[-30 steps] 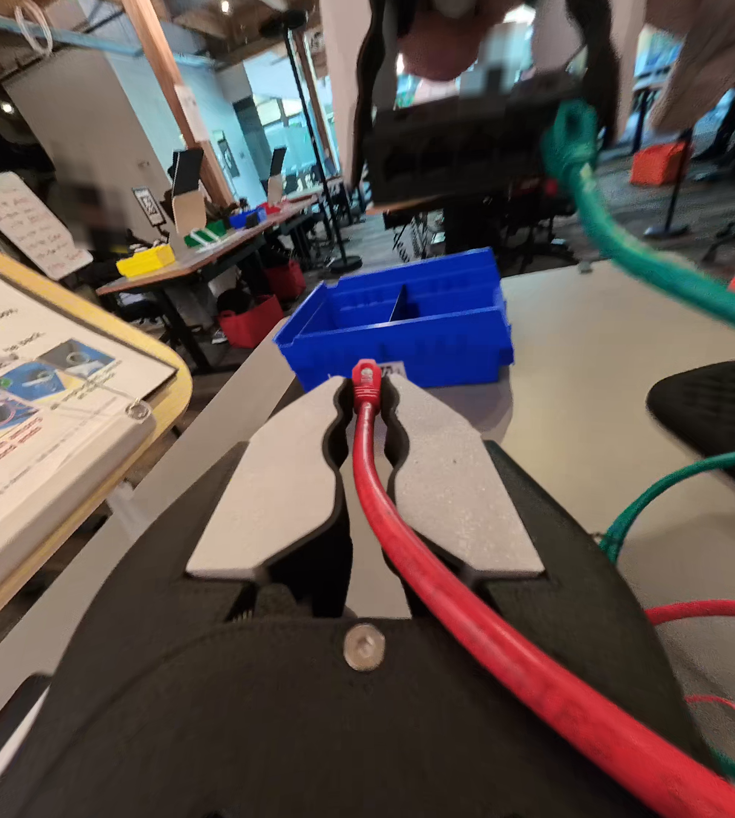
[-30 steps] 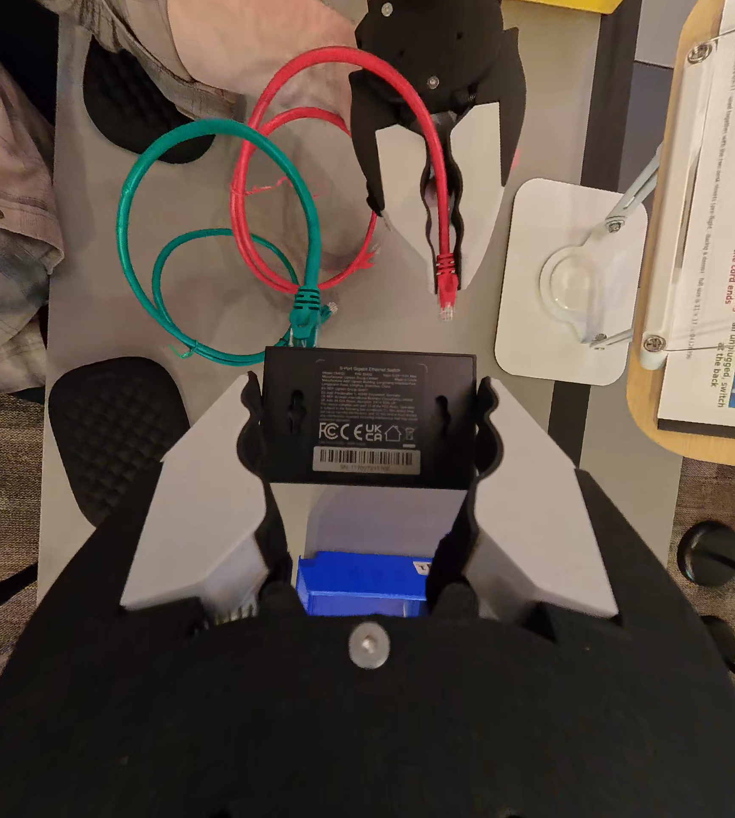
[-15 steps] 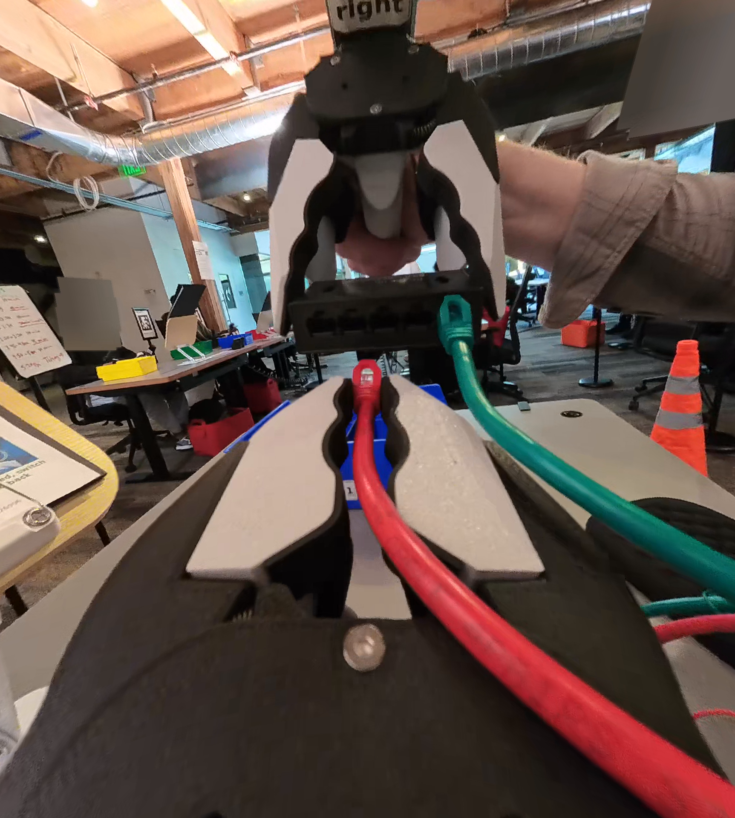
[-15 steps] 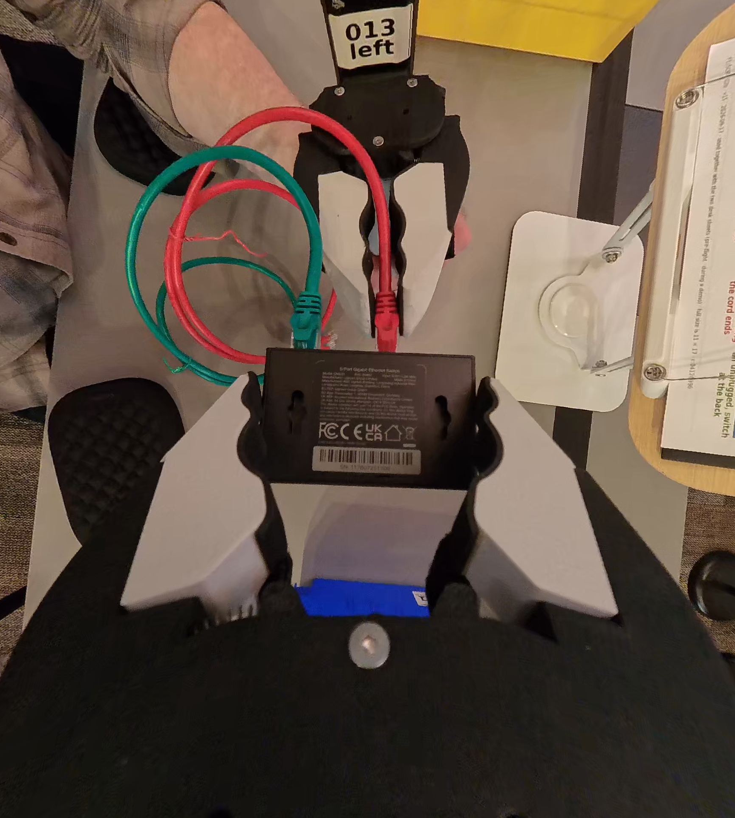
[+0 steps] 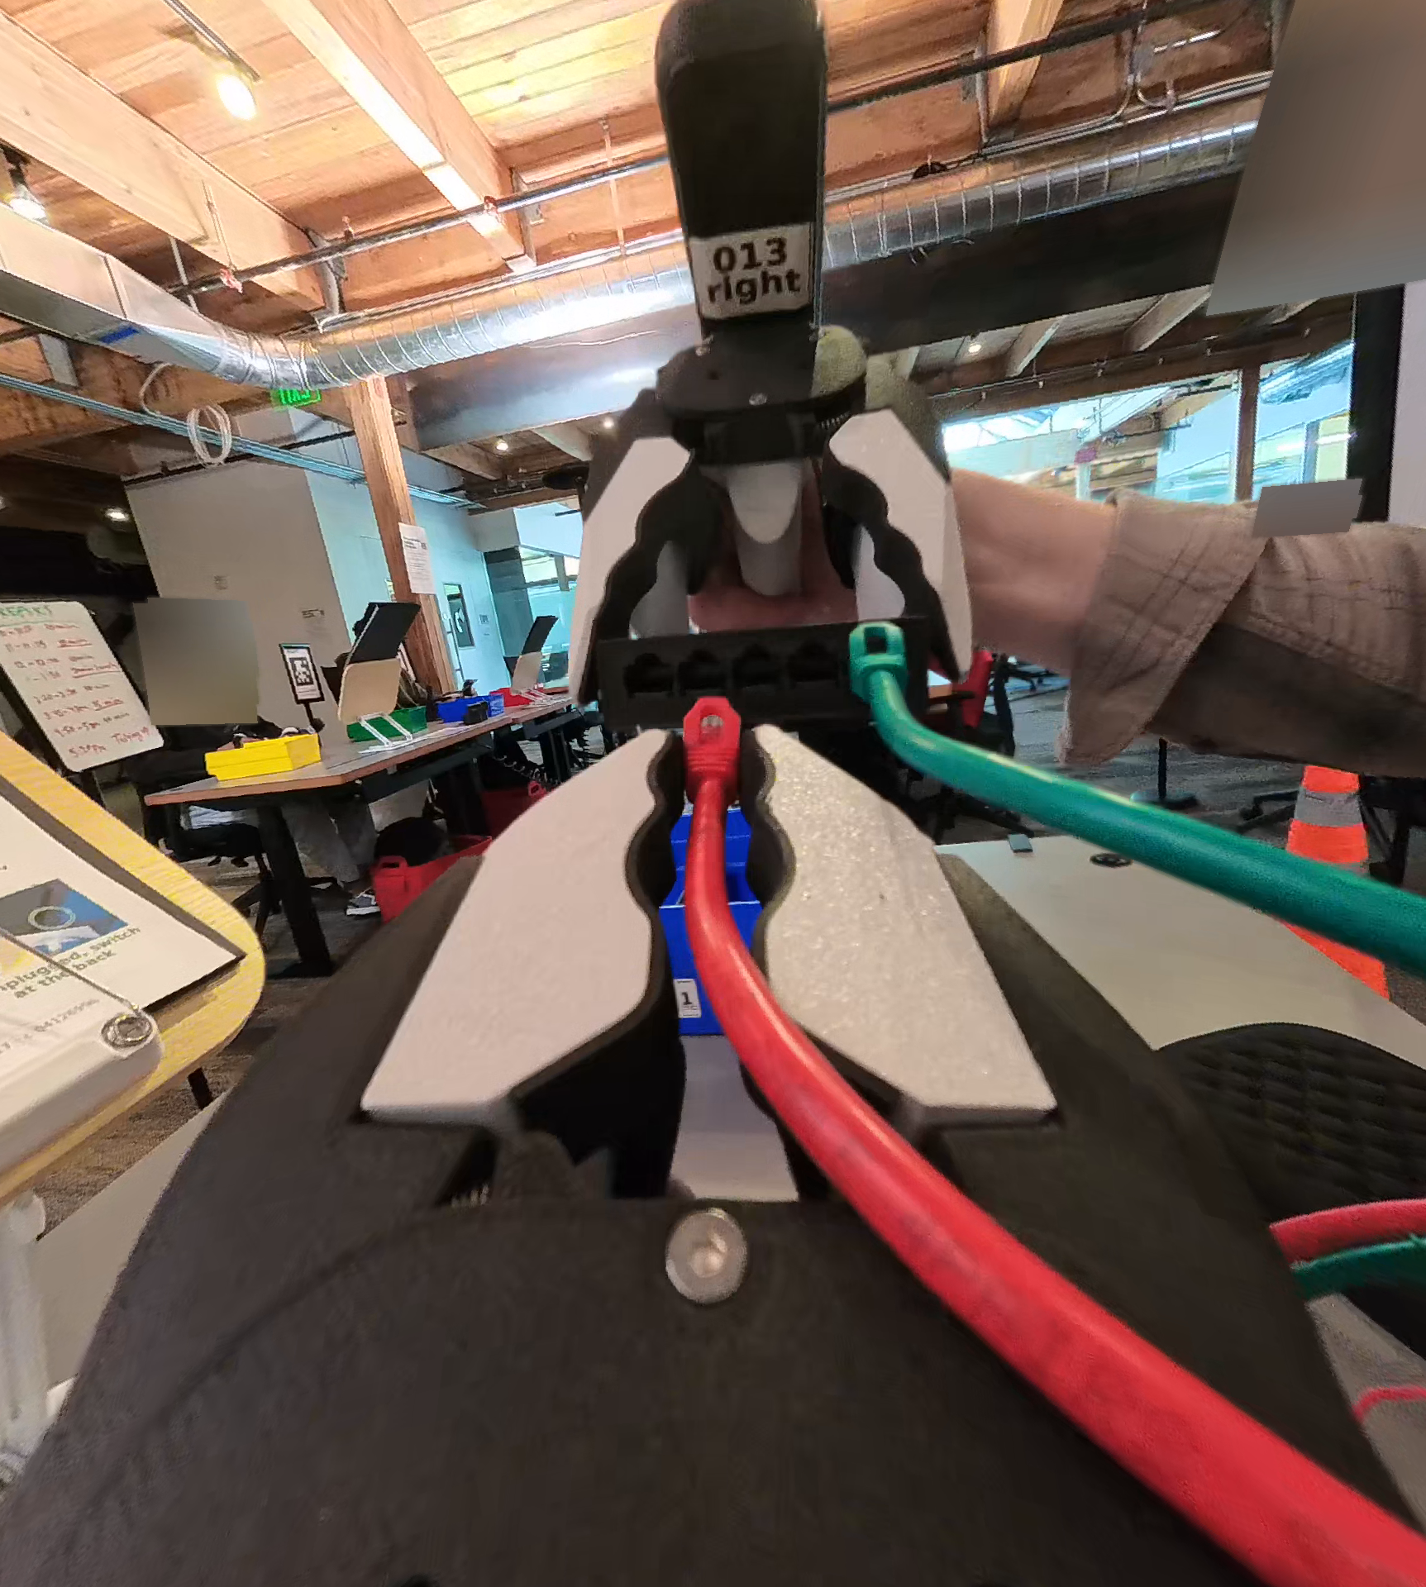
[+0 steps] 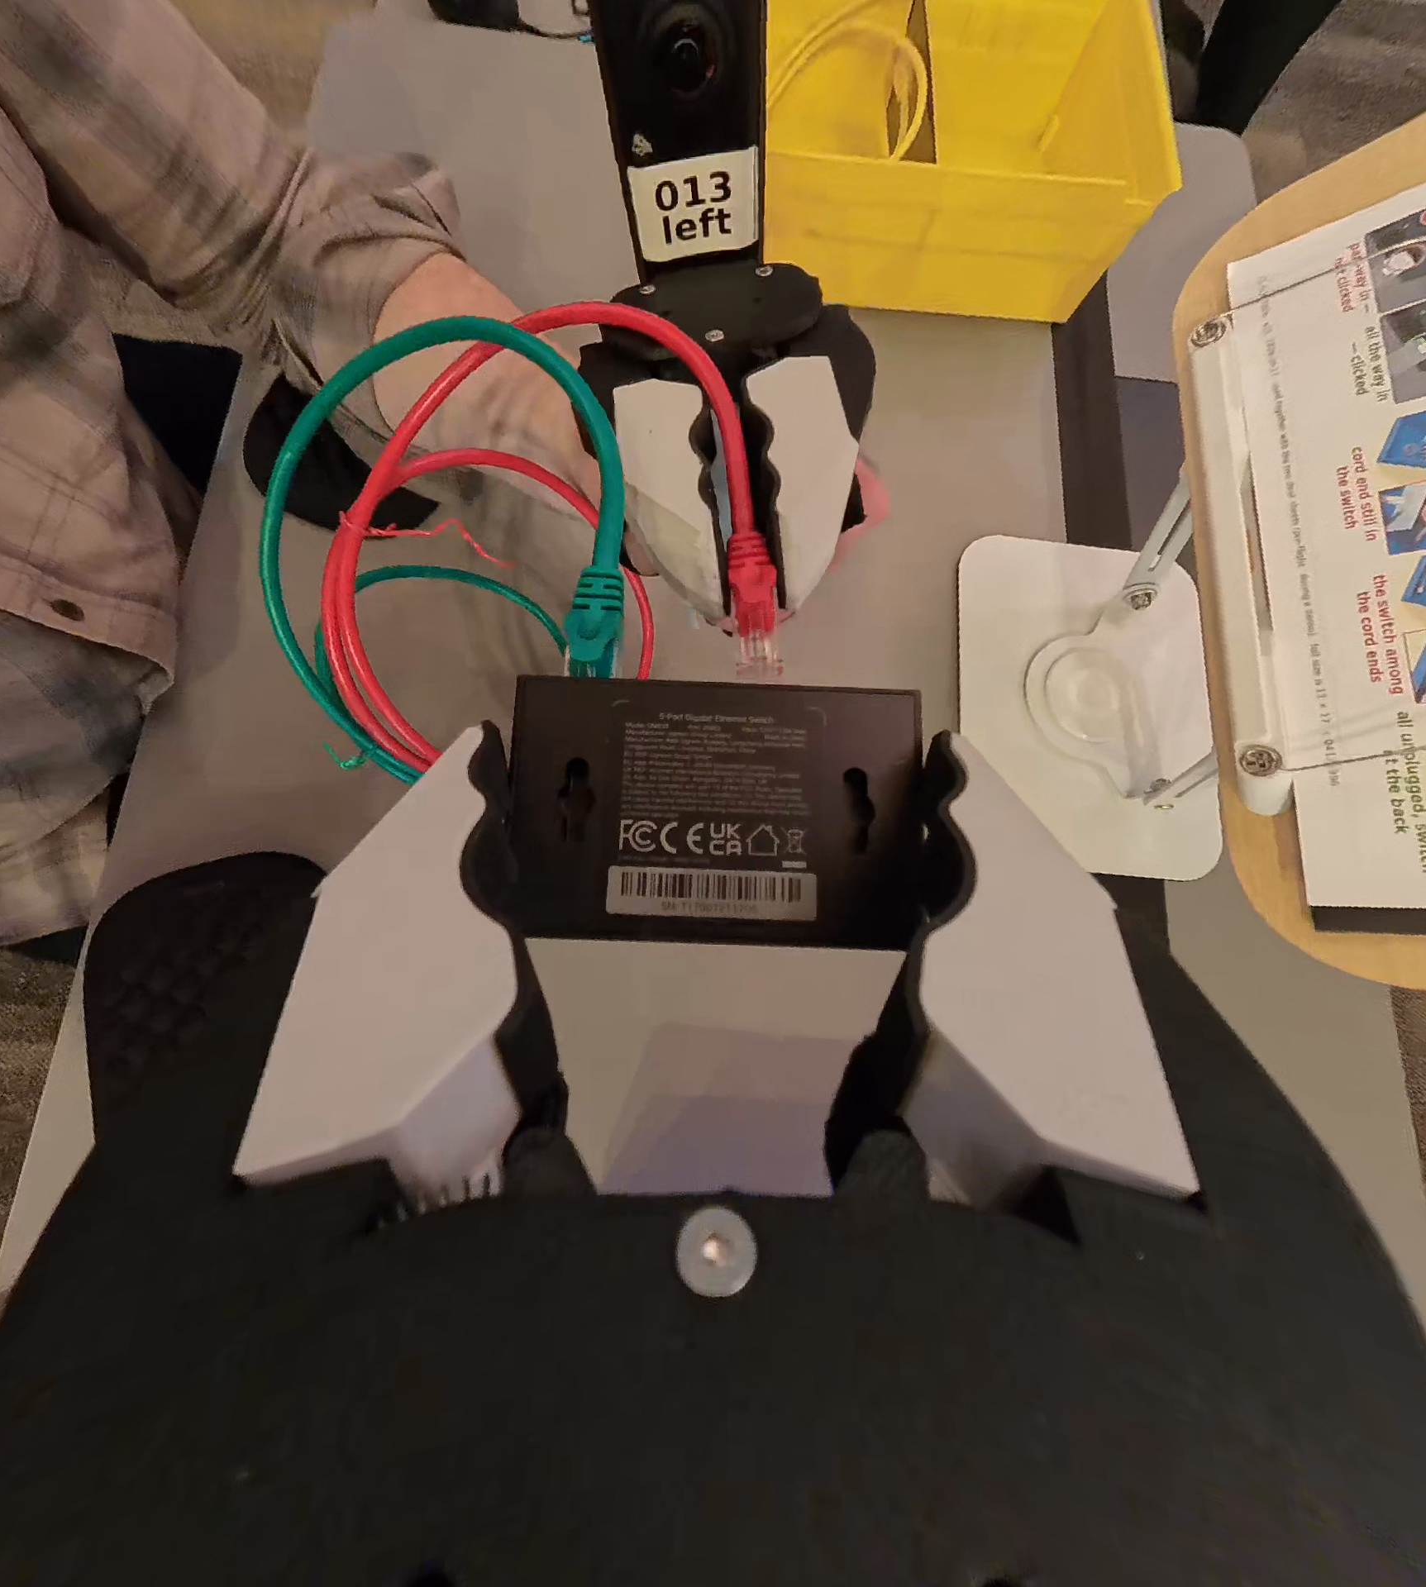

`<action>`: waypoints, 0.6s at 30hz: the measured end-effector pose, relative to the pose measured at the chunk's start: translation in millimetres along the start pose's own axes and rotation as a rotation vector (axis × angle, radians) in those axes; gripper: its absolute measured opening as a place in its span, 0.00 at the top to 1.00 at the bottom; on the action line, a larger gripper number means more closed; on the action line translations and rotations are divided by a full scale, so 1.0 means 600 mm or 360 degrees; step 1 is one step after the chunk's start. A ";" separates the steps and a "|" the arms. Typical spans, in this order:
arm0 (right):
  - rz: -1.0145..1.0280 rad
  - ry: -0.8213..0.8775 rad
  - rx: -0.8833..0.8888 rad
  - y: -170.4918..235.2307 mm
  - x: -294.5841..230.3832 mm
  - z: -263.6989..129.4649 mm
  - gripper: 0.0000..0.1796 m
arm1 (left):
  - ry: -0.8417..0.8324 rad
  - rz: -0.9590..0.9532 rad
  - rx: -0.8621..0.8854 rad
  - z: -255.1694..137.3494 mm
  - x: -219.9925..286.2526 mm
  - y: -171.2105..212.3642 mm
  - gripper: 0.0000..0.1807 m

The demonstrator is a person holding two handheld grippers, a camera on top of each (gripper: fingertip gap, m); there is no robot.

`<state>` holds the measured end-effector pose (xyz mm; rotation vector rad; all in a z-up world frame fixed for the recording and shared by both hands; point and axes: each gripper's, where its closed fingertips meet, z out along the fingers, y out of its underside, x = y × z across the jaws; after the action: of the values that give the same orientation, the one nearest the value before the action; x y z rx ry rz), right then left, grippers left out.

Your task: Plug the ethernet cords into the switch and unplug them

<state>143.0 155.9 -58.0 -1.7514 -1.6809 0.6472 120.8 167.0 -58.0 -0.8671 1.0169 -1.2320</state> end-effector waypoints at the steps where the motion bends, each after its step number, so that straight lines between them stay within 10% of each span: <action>1: 0.0011 0.0003 0.0022 0.003 0.001 0.001 0.47 | 0.0001 0.0000 0.0000 0.001 0.001 0.000 0.93; 18: 0.0307 0.0048 0.0145 0.103 -0.011 0.082 0.47 | -0.0077 -0.0086 -0.0176 -0.022 -0.047 0.067 0.93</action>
<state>149.8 154.2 -136.9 -1.8628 -1.4506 0.7670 120.3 200.7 -95.9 -1.0113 1.0358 -1.2033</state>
